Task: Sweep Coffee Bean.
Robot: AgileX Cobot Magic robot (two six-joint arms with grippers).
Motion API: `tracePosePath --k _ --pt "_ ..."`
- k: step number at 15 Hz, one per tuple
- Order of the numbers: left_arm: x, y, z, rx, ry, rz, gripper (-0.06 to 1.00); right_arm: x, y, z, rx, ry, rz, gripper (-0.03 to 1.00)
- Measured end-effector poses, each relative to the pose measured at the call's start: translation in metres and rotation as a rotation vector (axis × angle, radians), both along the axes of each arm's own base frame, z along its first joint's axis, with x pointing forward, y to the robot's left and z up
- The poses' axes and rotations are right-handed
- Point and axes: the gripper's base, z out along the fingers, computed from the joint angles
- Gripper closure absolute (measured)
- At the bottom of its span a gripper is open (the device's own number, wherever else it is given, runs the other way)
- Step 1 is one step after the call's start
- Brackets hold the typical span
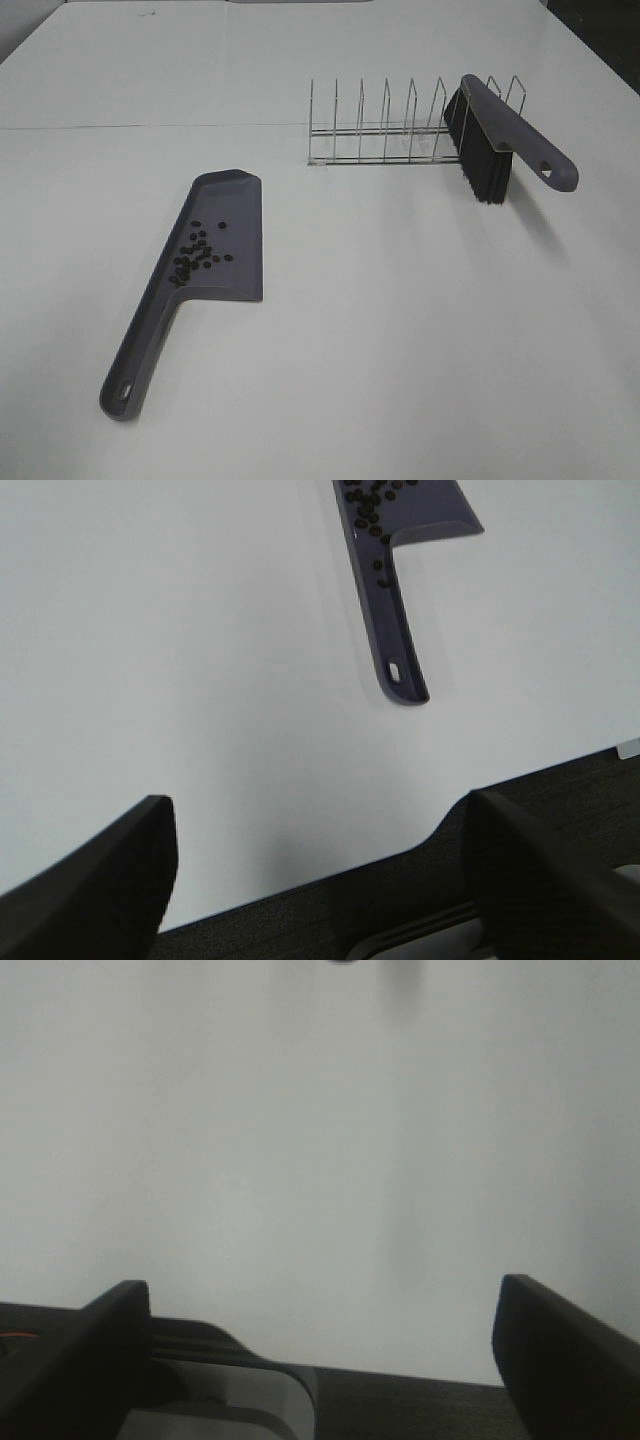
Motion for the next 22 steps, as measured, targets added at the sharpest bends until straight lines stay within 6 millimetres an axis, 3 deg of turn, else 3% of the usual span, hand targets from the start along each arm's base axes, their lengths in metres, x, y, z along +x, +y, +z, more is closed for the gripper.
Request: tracePosePath --k 2,3,8,12,22 --pt "-0.01 0.003 -0.017 -0.007 0.005 -0.022 0.23 -0.041 0.0 -0.012 0.04 -0.049 0.003 0.18" --pt "-0.015 0.003 -0.02 -0.023 -0.022 -0.041 0.23 -0.072 -0.002 -0.019 0.045 -0.121 0.009 0.18" --pt "-0.016 -0.007 -0.012 -0.091 -0.173 -0.198 0.23 -0.143 -0.006 -0.051 0.036 -0.389 0.065 0.18" --pt "-0.016 -0.008 -0.012 -0.085 -0.182 -0.227 0.23 -0.17 -0.006 -0.051 0.023 -0.608 0.13 0.18" --pt "-0.018 -0.005 -0.021 -0.011 -0.142 -0.265 0.23 -0.162 -0.006 -0.053 0.019 -0.695 0.117 0.18"
